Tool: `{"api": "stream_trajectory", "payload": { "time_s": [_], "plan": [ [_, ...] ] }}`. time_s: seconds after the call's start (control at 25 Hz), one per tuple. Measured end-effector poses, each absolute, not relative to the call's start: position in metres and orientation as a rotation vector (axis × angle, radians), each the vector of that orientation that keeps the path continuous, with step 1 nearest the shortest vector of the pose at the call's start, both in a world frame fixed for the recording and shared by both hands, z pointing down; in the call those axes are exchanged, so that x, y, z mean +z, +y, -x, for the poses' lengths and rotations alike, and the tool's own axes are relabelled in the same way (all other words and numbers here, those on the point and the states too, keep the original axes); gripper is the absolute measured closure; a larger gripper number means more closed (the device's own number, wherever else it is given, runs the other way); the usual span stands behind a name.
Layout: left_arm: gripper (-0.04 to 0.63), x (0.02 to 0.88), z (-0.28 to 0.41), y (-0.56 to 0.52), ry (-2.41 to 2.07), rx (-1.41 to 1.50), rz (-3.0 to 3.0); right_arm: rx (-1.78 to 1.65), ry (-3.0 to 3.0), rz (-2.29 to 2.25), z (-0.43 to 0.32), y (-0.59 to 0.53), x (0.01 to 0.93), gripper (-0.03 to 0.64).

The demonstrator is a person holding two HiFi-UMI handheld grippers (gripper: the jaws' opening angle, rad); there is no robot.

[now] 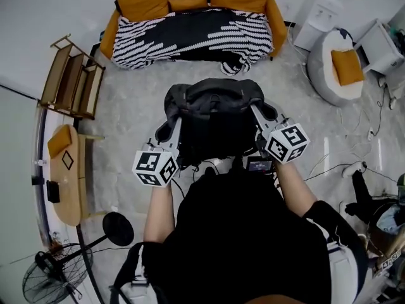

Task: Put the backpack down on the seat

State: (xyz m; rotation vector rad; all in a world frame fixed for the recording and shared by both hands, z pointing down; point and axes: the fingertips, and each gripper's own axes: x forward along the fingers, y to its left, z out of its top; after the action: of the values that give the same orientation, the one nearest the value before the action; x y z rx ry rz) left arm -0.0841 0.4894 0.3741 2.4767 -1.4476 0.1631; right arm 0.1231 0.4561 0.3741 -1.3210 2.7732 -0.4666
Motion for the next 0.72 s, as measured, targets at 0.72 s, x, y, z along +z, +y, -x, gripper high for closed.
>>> {"api": "stream_trajectory", "payload": {
  "time_s": [0.72],
  "plan": [
    [0.549, 0.375, 0.035, 0.435, -1.532, 0.145, -2.409, -0.514, 2.802, 1.134, -0.172, 0.39, 0.373, 0.569]
  ]
}}
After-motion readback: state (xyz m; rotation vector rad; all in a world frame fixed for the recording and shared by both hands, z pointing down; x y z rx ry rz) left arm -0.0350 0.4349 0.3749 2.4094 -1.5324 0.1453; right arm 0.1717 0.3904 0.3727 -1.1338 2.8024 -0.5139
